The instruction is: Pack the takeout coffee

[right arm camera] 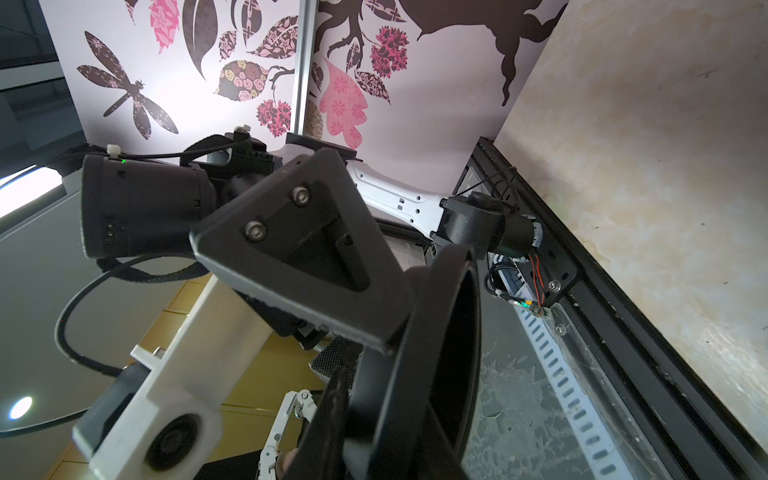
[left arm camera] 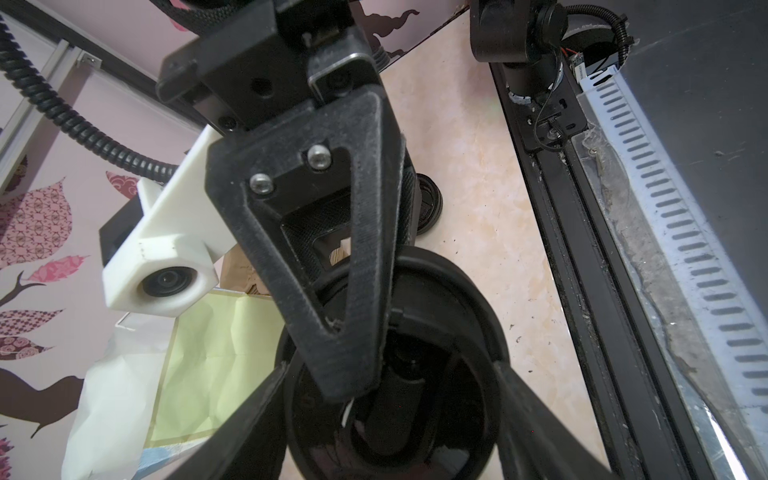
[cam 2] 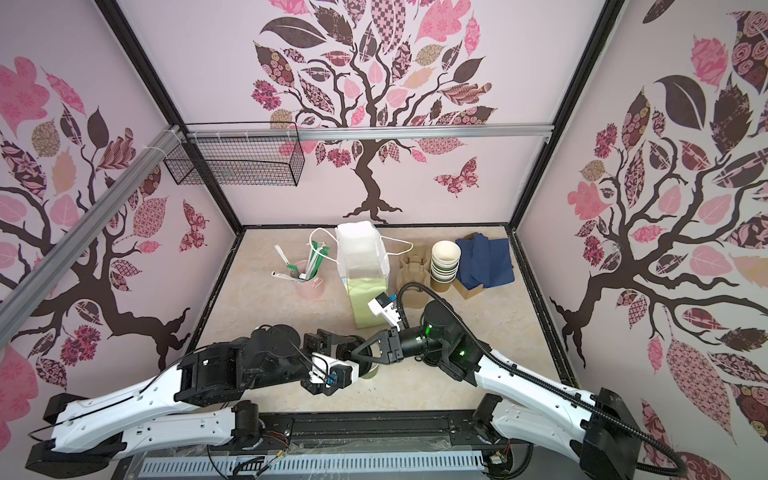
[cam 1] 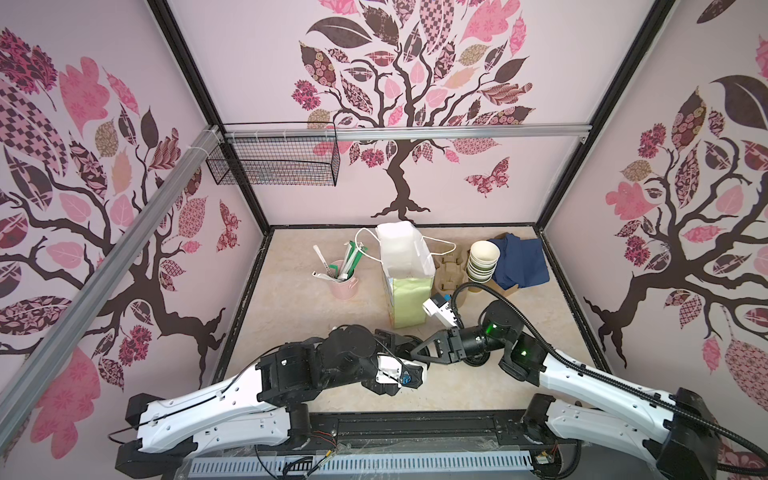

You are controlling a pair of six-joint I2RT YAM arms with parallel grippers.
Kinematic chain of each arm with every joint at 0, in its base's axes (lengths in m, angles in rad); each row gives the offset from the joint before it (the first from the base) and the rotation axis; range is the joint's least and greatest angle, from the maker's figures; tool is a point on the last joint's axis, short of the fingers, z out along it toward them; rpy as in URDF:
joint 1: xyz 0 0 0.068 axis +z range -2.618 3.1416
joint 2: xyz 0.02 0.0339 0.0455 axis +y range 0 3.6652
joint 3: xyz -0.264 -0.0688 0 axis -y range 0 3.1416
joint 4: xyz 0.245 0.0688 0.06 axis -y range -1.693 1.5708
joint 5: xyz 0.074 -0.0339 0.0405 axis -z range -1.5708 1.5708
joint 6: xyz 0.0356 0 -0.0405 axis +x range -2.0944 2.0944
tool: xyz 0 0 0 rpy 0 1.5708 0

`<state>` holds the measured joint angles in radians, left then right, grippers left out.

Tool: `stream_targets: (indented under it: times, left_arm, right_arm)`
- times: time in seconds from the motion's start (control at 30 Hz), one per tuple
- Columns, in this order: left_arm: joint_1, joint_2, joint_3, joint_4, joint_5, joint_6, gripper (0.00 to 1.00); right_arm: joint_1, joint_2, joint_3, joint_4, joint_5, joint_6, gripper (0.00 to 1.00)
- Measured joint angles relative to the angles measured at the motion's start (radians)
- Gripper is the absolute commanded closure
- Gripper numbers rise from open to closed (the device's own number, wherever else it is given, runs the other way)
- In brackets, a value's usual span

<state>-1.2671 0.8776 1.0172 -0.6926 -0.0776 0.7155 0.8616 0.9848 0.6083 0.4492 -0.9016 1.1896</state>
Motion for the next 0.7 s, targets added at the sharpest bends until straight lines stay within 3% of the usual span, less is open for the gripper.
stream_targets:
  times: [0.37,0.5,0.6,0.7]
  left_arm:
    - [-0.001,-0.008,0.000,-0.002,-0.009,0.019,0.39]
    - [-0.001,-0.010,0.000,-0.004,-0.009,0.018,0.43]
    - [-0.001,-0.015,-0.004,-0.005,-0.015,0.018,0.46]
    - [-0.001,-0.018,-0.013,-0.006,-0.026,0.016,0.48]
  right_arm:
    - [0.000,0.010,0.000,0.025,0.001,0.011,0.83]
    - [0.000,0.010,0.000,0.024,0.007,0.009,0.73]
    - [0.000,0.010,0.001,0.016,0.015,-0.006,0.57]
    - [0.000,0.006,0.004,-0.016,0.031,-0.032,0.50]
